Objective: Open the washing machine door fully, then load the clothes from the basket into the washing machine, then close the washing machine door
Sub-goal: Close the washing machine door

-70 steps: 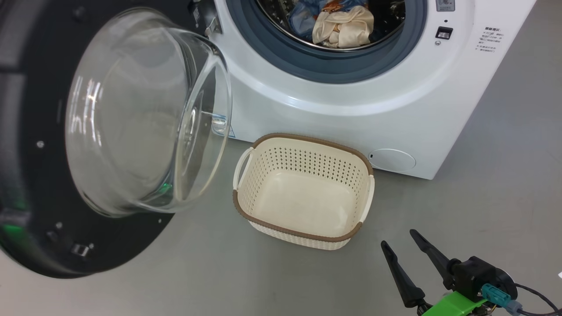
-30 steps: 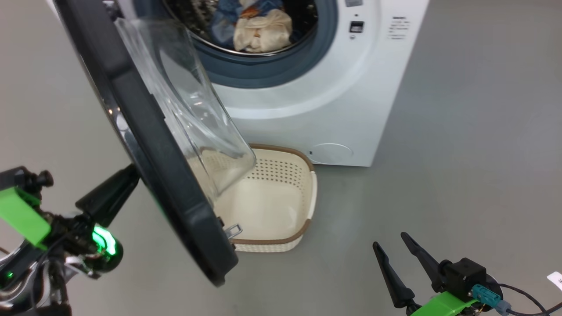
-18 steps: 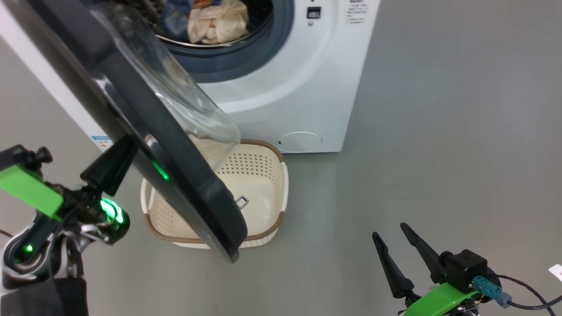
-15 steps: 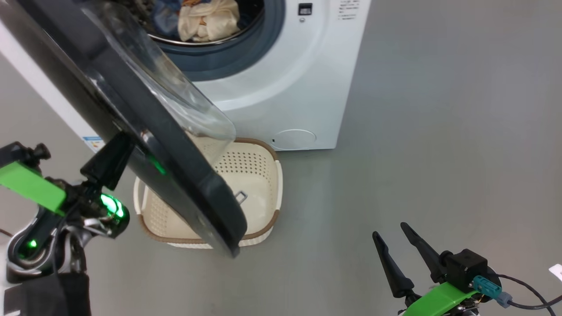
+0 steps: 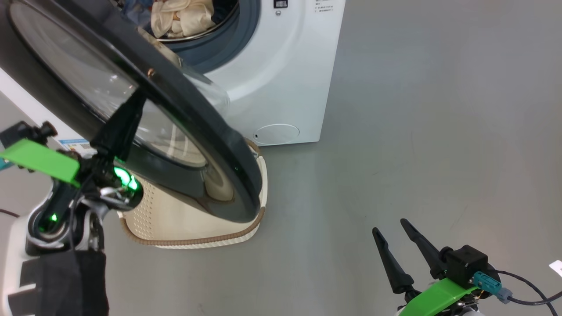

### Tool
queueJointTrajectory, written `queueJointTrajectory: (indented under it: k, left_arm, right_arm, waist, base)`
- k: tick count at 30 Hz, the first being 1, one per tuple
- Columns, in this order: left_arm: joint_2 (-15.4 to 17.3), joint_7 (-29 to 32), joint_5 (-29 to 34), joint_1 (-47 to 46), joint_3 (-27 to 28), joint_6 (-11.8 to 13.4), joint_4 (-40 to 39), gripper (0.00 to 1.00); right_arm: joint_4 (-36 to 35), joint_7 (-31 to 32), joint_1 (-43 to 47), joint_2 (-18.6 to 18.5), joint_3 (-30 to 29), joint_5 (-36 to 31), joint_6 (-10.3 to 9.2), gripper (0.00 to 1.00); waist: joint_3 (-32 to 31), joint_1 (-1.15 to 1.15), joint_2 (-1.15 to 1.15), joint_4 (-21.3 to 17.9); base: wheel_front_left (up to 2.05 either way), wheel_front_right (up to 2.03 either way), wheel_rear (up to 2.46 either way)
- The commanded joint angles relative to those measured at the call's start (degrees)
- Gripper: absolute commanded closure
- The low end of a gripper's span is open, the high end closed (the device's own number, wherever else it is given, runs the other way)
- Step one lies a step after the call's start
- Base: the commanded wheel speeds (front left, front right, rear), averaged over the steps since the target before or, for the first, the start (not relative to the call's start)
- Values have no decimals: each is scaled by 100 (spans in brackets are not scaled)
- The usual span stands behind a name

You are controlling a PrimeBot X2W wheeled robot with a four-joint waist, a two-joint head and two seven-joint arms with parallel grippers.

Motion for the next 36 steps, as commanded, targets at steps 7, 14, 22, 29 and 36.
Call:
queueJointTrajectory:
  k: [7, 14, 22, 29, 36]
  left_arm:
    - [123, -867, 54, -616, -203, -59, -110, 100]
    - [123, -1432, 300, -768, -377, -60, 71, 100]
    - [297, -1967, 837, -635, -381, -60, -25, 100]
    - [710, -2952, 1471, -254, -638, -60, -85, 100]
    - [1427, -3949, 2149, 263, -1289, -60, -336, 100]
  right_arm:
    - [-98, -70, -174, -46, 191, 46, 9, 0]
    - [-131, -70, -244, -56, 211, 42, 9, 0]
    - [-121, -71, -208, 2, 117, 50, 9, 0]
    - [-91, -71, -150, 68, 132, 45, 9, 0]
    - [-69, -71, 22, 101, 109, 44, 9, 0]
  waist:
    - [87, 0, 0, -60]
    - [182, 0, 0, -161]
    - [87, 0, 0, -145]
    - [-197, 0, 0, -77]
    - [-544, 0, 0, 18]
  base:
    - [0, 0, 0]
    - [0, 0, 0]
    - [0, 0, 0]
    - [0, 0, 0]
    - [0, 0, 0]
